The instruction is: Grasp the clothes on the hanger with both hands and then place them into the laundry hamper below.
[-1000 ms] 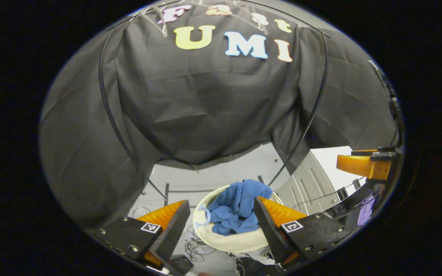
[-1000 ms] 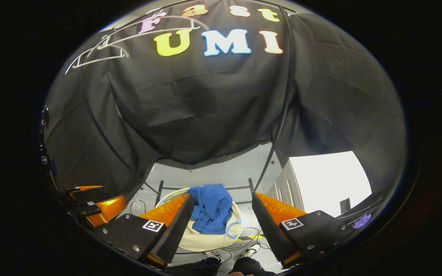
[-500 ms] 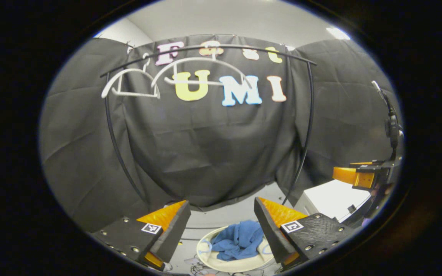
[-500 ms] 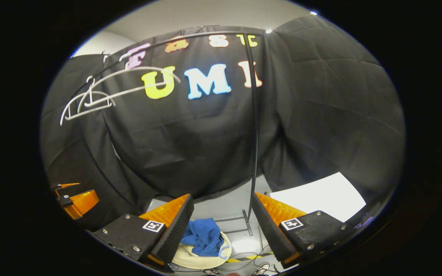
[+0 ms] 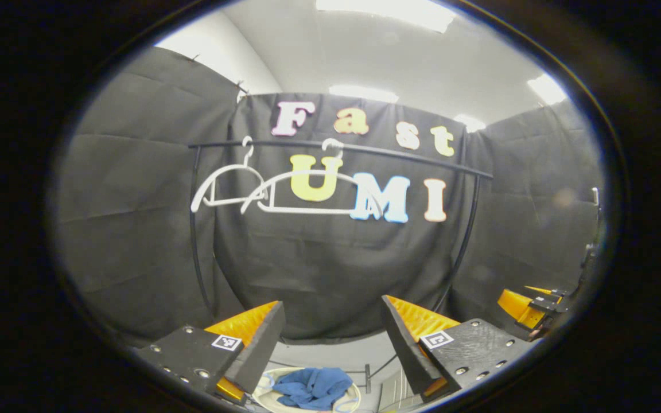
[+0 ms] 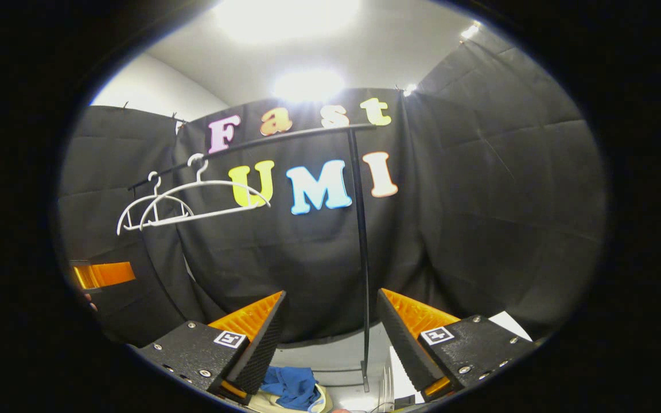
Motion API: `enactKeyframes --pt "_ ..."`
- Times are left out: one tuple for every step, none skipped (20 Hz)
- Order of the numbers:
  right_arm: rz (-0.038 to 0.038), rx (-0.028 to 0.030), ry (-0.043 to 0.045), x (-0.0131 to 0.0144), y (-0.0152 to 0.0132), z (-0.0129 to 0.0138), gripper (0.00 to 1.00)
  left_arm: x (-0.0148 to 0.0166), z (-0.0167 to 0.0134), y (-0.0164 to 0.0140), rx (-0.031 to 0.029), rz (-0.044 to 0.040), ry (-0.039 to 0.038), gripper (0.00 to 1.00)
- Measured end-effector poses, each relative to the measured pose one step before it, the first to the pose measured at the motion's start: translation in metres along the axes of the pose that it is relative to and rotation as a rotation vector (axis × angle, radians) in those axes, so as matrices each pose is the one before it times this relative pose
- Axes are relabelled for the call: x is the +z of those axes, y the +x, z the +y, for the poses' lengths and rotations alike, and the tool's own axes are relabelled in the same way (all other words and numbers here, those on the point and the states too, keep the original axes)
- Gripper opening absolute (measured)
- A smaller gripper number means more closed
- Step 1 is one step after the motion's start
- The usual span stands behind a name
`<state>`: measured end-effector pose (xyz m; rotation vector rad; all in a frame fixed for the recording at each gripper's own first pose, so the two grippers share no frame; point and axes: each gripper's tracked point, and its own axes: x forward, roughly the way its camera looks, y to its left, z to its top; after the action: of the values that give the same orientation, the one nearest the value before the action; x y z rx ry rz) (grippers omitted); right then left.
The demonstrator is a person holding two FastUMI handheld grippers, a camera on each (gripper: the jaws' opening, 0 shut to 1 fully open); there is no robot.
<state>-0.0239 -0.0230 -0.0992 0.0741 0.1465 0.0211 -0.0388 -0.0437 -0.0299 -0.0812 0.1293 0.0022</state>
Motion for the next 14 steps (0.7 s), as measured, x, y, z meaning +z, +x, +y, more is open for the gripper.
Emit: enactKeyframes --pt "-0.01695 0.00238 -0.01430 0.00930 0.00060 -0.00440 0.94 0.01280 0.00046 -0.00426 0.01032 -0.03022 0.00867 0.98" --pt "-0.02583 -0.00561 -0.01461 0.01175 -0.00006 -0.00315 0.95 0.01381 0.00296 0.00080 0.00732 -0.02796 0.00921 0.97" --pt "-0.02744 -0.00422 -0.01075 0.01251 -0.00193 -0.00349 0.95 0.01083 0.00266 -0.00092 0.00687 -0.02171 0.01148 0.97" --pt "-0.02536 -0.00780 -0.00416 0.01147 -0.00052 -0.00149 0.95 0.01383 0.00365 -0.00282 0.00722 -0.02405 0.01743 0.97" --pt "-0.01871 -0.00300 -0.00373 0.00794 -0.00001 -0.00046 0.91 0.00548 0.00634 -0.00598 0.00211 -0.02747 0.01292 0.97" --pt "-0.01128 -0.00083 -0.00306 0.00710 -0.00056 0.00069 0.91 0.01439 0.00412 -0.00502 -0.00309 -0.03322 0.00407 0.97" --pt "-0.01464 0.00035 -0.00507 0.00936 -0.00351 0.00131 0.91 0.02076 0.00221 -0.00440 -0.00481 -0.03164 -0.00446 0.97" --pt "-0.01650 -0.00379 -0.00763 0.00829 -0.00251 -0.00024 0.91 0.01308 0.00216 -0.00048 -0.00820 -0.02231 -0.00713 0.97" --pt "-0.01392 -0.00884 -0.00833 0.00647 -0.00216 -0.00172 0.91 0.00658 -0.00054 0.00002 -0.01271 -0.01145 -0.00503 0.97" --pt "-0.01704 -0.01305 -0.01102 0.00558 -0.00230 -0.00174 0.91 0.00309 0.00215 0.00118 -0.00962 0.00306 -0.00327 0.97" --pt "-0.01155 -0.01404 -0.00671 0.00424 -0.00169 -0.00133 0.95 -0.00320 0.00560 -0.00142 -0.00113 0.00424 -0.00034 0.97" --pt "-0.00506 -0.00743 -0.00176 0.00045 -0.00233 0.00031 0.94 -0.00572 0.00974 -0.00254 0.00775 -0.00429 -0.00323 0.97" --pt "0.00079 -0.00409 0.00172 -0.00201 -0.00237 0.00149 0.94 -0.00572 0.00968 -0.00312 0.00841 -0.00036 -0.01180 0.97" --pt "0.00885 -0.00476 0.00009 -0.00330 -0.00244 0.00054 0.94 -0.00715 0.00818 -0.00126 0.00909 0.01221 -0.02026 0.97"
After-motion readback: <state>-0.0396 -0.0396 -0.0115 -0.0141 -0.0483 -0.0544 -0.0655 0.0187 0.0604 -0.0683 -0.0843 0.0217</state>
